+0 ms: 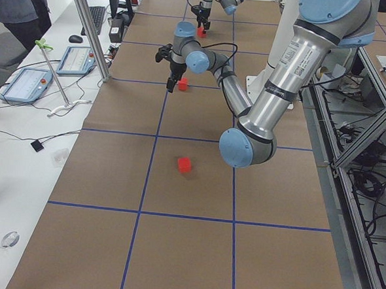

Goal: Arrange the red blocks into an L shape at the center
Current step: 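Grasp the red cube with the right gripper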

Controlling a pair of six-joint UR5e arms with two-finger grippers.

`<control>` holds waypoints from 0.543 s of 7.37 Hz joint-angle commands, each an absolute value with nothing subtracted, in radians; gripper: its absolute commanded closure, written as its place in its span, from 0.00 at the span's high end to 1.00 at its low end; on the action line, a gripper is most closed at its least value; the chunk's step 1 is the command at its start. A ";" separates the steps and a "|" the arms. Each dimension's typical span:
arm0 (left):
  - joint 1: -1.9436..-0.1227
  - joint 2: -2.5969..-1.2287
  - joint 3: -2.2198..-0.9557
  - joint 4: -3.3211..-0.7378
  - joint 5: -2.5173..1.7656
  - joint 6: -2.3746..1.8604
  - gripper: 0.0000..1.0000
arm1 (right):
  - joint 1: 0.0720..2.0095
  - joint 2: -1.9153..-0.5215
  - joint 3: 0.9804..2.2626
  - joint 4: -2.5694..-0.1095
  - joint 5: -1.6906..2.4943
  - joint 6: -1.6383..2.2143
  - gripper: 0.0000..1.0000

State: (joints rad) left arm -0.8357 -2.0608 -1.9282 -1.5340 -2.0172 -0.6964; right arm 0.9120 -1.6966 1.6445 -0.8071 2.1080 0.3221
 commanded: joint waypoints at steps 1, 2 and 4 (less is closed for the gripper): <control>-0.836 -2.060 -1.928 -1.534 -2.017 -0.696 1.00 | 0.905 -1.697 1.641 -0.810 2.111 0.322 0.54; -0.836 -2.060 -1.928 -1.534 -2.017 -0.696 1.00 | 0.907 -1.698 1.640 -0.811 2.111 0.322 0.24; -0.836 -2.059 -1.928 -1.535 -2.017 -0.696 1.00 | 0.907 -1.694 1.650 -0.811 2.115 0.409 0.00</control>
